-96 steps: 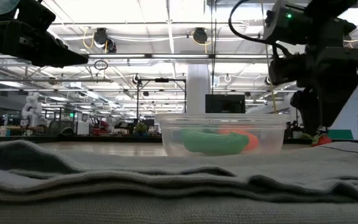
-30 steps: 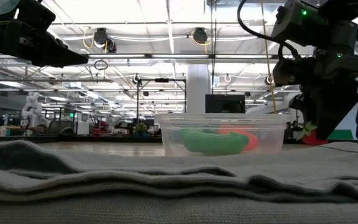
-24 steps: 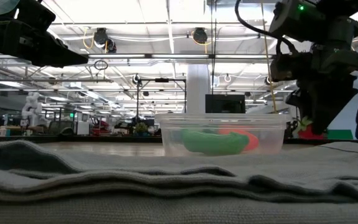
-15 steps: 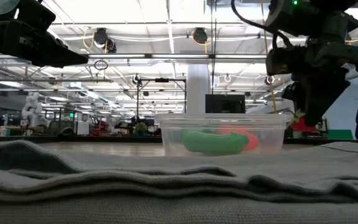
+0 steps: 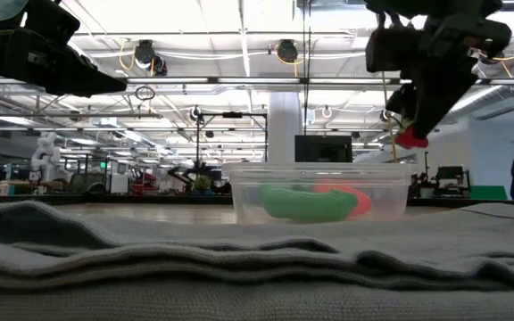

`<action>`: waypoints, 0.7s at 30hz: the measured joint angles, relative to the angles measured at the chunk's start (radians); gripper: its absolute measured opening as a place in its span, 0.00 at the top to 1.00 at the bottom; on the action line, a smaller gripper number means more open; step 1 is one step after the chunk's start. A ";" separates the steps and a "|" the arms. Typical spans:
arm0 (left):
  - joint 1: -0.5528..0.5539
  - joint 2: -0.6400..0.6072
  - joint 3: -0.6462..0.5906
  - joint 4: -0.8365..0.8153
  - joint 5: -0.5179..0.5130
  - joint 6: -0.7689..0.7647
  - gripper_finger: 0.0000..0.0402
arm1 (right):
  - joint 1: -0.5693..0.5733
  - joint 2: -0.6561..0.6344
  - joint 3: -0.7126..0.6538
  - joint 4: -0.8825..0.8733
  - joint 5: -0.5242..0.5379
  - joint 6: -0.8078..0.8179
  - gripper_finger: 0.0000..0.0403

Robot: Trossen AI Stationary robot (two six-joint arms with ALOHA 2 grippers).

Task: Pick and placing Produce into tupperware
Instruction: Put the red strawberry into the transparent bin

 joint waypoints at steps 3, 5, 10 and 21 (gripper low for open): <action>0.000 0.000 0.000 0.000 0.000 0.000 1.00 | -0.010 0.000 0.027 -0.020 0.000 0.000 0.66; 0.000 0.000 0.000 0.000 0.000 0.000 1.00 | -0.018 0.000 0.047 -0.032 0.000 -0.001 0.66; 0.000 0.000 0.000 0.000 0.000 0.000 1.00 | -0.033 0.000 0.088 -0.050 -0.002 -0.015 0.66; 0.000 0.000 0.000 0.000 0.000 0.002 1.00 | -0.065 0.013 0.143 -0.041 -0.007 -0.028 0.67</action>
